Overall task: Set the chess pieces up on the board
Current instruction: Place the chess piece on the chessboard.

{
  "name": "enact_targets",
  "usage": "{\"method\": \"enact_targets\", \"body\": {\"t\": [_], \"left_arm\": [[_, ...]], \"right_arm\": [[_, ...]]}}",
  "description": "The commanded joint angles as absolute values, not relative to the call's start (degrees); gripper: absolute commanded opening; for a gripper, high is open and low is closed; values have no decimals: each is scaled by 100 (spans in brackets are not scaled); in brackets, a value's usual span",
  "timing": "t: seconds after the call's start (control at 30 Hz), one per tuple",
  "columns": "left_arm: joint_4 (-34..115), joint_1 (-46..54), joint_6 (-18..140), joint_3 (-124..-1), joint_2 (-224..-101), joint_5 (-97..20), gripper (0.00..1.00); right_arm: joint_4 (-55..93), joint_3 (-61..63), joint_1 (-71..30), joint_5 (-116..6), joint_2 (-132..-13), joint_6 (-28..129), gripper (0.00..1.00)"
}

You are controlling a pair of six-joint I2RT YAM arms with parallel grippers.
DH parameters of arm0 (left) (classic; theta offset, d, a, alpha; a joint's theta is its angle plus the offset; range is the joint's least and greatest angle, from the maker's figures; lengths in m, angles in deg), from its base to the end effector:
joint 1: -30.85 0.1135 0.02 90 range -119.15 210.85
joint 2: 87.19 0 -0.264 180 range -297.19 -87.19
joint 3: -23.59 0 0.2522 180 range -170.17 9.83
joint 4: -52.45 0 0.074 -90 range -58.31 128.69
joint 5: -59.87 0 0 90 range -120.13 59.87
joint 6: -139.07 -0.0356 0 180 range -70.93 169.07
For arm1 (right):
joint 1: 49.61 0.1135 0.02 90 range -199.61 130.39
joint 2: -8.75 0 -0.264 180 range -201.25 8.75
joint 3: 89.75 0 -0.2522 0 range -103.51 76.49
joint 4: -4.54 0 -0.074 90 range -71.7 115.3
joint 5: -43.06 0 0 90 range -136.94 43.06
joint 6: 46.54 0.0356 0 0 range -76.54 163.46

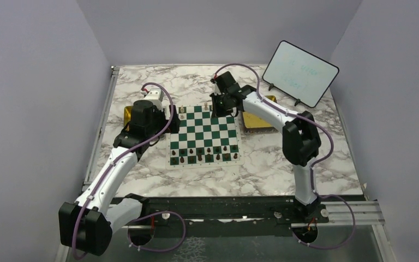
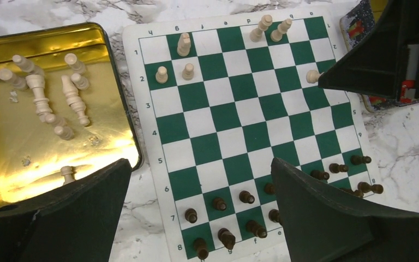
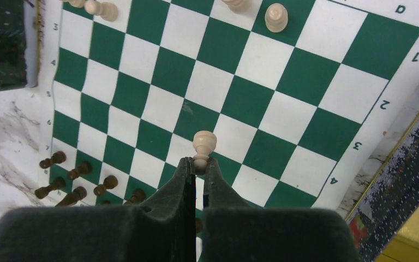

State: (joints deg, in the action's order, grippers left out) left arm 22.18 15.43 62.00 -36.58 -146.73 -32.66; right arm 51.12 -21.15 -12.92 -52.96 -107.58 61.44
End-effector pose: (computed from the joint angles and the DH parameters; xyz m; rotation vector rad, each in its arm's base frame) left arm 0.2248 -0.0636 0.2897 0.0728 2.1050 -0.3450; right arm 0.3638 0.2757 0.2428 -0.4591 2.4999 0.5261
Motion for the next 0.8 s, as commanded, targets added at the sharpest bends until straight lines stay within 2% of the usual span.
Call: {"method": "enact_targets", "body": {"t": [0.0, 0.23, 0.47, 0.77], "left_arm": [[2254, 1508, 5982, -3682, -14480, -2851, 99], [2209, 1476, 5953, -3675, -14420, -2733, 99], [2217, 1476, 5953, -3693, -14464, -2705, 99], [2226, 1476, 5953, -3684, -14502, -2723, 99]], "right_arm": [[5996, -2837, -1296, -5343, -11374, 6168, 5], [6563, -3667, -1309, -5104, -12206, 6061, 6], [6837, -4043, -1311, -4822, -12532, 5913, 8], [6704, -4107, -1309, -4839, -12714, 5867, 21]]}}
